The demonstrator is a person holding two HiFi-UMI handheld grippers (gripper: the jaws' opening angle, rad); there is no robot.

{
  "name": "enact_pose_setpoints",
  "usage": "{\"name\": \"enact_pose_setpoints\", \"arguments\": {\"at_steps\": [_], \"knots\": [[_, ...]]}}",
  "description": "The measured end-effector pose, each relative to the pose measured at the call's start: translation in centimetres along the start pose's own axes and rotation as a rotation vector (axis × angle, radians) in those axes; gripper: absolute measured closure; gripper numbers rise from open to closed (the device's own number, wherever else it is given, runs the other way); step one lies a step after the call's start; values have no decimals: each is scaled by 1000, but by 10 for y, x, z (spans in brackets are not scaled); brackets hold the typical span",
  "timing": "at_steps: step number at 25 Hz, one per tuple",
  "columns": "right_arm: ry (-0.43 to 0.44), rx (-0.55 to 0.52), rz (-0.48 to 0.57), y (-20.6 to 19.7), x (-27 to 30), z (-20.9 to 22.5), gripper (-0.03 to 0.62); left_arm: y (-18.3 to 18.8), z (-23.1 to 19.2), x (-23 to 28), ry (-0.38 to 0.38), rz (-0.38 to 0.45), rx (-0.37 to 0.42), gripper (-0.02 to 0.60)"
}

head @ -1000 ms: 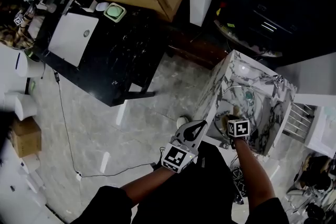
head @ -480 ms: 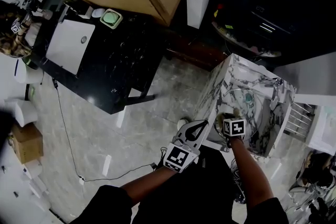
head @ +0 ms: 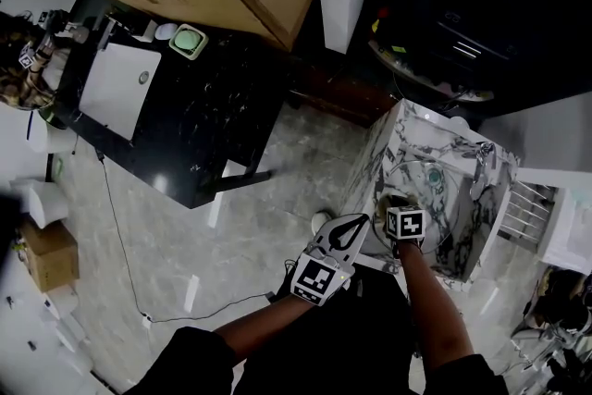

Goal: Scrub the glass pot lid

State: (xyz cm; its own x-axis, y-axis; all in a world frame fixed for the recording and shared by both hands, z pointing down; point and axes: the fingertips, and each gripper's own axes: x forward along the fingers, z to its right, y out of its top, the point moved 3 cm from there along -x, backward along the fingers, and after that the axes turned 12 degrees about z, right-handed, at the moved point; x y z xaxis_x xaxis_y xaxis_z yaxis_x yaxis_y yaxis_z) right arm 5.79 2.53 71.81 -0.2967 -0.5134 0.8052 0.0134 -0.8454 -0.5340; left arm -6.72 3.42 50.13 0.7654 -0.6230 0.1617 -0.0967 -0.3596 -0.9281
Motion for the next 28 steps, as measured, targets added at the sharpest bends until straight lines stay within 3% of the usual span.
{"name": "enact_pose_setpoints", "arguments": {"at_steps": [15,28], "knots": [[13,-25,41,17,13,18,534,-1,7,15,109,3,21,563],[13,-41,80,29,14,39,534,-14,27,18,128,-29,7,563]]}}
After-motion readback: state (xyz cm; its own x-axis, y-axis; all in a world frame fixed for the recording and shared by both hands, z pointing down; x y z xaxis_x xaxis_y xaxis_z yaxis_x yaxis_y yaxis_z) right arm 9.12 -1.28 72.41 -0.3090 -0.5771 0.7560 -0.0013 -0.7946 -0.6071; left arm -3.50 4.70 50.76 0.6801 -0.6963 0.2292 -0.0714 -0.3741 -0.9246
